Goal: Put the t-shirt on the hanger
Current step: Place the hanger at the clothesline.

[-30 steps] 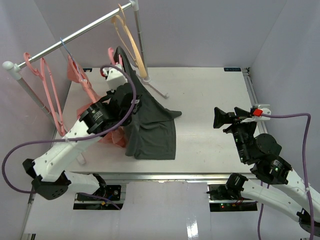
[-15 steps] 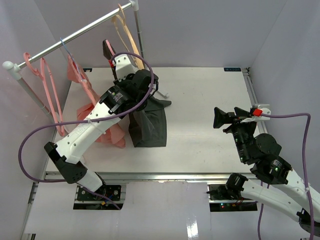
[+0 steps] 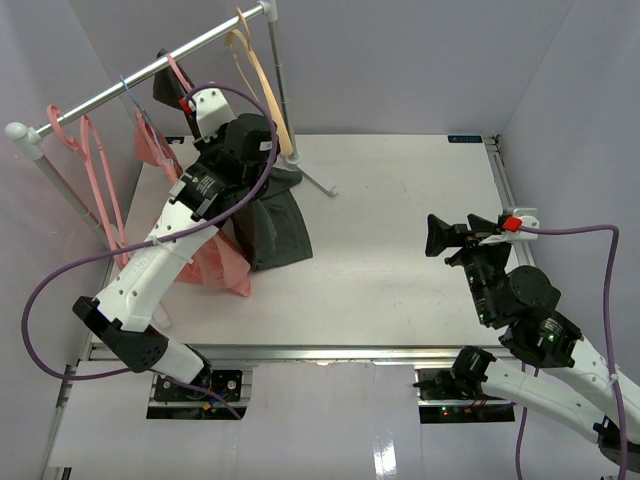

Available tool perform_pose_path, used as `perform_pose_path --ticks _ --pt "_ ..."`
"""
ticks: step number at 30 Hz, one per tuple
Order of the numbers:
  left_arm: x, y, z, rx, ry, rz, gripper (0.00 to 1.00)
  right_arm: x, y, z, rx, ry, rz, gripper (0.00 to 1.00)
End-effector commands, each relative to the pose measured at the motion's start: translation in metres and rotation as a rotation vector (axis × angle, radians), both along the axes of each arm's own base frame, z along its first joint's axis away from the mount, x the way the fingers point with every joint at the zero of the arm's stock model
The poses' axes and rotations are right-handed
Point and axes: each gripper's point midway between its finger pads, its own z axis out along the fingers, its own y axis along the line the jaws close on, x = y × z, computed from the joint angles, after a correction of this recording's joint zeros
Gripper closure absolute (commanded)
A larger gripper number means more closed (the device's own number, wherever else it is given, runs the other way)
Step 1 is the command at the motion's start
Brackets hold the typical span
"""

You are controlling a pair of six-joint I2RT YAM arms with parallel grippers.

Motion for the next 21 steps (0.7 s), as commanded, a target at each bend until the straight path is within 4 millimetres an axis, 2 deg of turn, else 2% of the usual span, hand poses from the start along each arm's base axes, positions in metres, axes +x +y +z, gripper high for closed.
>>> perform_pose_path --ticks 1,13,21 --pt "-0.001 0.020 0.035 -0.048 -0.082 0.028 1.00 0.003 0.003 -0.001 -0.004 0.002 -0.009 0.15" --pt "0.032 0.019 0.040 0.016 -0.111 -0.001 1.00 0.004 0.011 -0.005 -0.013 0.015 0.015 0.16" --pt "0.042 0.028 0.038 0.059 -0.098 0.024 1.00 0.002 0.011 -0.006 -0.007 0.013 0.031 0.18"
